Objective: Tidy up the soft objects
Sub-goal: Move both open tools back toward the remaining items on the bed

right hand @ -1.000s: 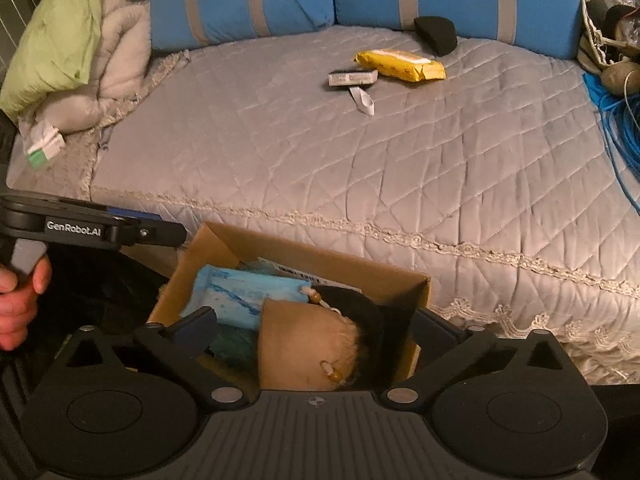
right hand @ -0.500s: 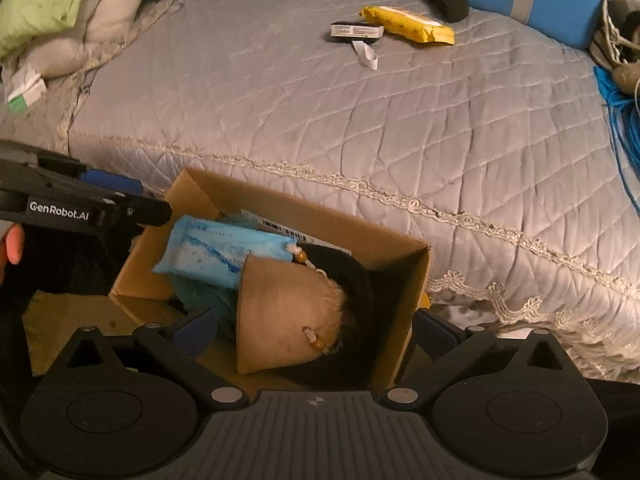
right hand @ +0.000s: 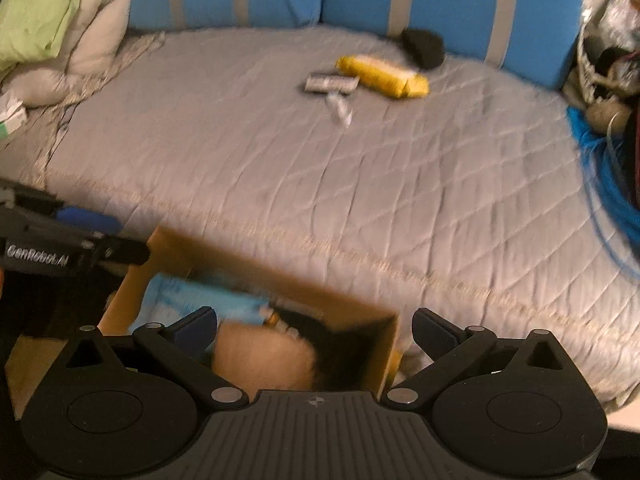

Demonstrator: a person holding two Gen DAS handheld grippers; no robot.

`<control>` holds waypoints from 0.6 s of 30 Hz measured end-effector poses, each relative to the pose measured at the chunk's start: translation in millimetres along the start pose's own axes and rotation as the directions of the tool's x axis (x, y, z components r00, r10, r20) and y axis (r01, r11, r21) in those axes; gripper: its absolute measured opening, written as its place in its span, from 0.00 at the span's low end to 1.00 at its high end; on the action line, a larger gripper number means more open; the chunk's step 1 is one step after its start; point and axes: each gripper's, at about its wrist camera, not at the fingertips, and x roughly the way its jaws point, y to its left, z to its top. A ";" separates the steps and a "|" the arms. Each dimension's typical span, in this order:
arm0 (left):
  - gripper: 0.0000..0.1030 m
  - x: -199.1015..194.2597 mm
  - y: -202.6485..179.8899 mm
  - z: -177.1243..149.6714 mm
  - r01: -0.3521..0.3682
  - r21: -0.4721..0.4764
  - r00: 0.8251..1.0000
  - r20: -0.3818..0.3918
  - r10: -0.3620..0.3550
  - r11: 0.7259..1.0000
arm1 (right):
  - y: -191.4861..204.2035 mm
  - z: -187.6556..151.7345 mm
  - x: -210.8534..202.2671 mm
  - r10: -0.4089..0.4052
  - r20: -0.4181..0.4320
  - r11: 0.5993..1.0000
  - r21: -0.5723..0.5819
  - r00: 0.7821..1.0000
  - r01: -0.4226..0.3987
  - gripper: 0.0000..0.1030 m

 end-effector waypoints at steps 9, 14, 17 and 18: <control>0.47 -5.7 -3.7 34.2 -0.021 0.042 0.991 0.133 0.015 0.999 | -28.7 40.2 10.5 -0.044 0.120 0.998 0.042 0.992 0.039 1.00; 0.47 -2.2 -3.0 59.4 -0.048 0.042 0.980 0.194 0.039 0.998 | -37.8 62.5 21.7 -0.045 0.160 0.999 0.021 0.986 0.042 1.00; 0.47 0.5 -0.6 74.7 -0.058 0.034 0.975 0.216 0.050 0.998 | -42.2 75.3 26.1 -0.036 0.200 0.999 0.007 0.979 0.036 1.00; 0.47 1.3 -0.3 79.4 -0.057 0.032 0.974 0.221 0.048 0.998 | -43.6 78.5 27.4 -0.036 0.211 0.999 0.005 0.977 0.036 1.00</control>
